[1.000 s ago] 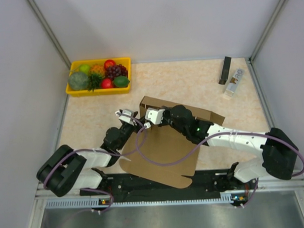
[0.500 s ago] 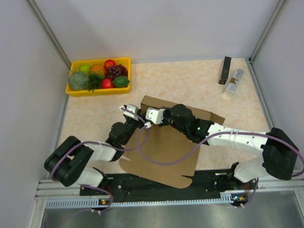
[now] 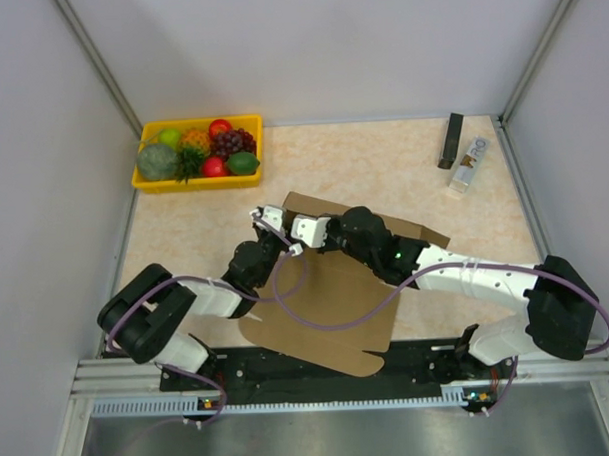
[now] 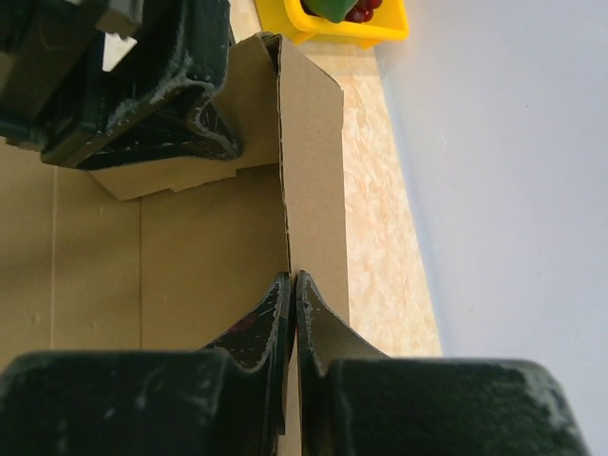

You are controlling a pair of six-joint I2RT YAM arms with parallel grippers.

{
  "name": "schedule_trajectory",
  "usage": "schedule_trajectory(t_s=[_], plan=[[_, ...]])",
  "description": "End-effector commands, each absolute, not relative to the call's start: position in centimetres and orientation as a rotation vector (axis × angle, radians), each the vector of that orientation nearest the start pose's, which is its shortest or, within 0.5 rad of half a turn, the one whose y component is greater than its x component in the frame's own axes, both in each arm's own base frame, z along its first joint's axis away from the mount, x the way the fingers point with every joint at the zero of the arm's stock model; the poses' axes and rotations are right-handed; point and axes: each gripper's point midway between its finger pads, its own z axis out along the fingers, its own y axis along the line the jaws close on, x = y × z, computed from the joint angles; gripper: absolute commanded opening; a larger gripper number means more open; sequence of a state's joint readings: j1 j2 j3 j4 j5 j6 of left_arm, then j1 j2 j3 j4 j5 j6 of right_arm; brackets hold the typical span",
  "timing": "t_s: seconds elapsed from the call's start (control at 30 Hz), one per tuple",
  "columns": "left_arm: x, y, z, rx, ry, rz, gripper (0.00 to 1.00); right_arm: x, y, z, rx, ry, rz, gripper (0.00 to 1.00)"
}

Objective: Fold the paper box

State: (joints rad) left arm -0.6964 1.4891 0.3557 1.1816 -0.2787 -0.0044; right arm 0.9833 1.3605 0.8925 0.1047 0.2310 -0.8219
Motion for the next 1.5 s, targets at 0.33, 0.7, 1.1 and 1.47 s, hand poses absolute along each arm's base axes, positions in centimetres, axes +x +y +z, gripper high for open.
schedule_trajectory(t_s=[0.33,0.7,1.1,1.47], plan=[[34.8,-21.6,16.5,0.222,1.395,-0.168,0.06,27.5,33.5,20.9,-1.413,1.319,0.054,0.00],[34.4,-22.3,15.3,0.236,1.463,-0.225,0.41,27.5,33.6,21.3,-1.418,1.310,0.052,0.00],[35.8,-22.5,12.9,0.229,1.575,-0.081,0.04,27.4,33.6,21.8,-1.411,1.293,0.062,0.00],[34.2,-22.3,12.2,0.207,1.516,-0.103,0.30,27.2,33.3,21.0,-1.429,1.293,0.054,0.00]])
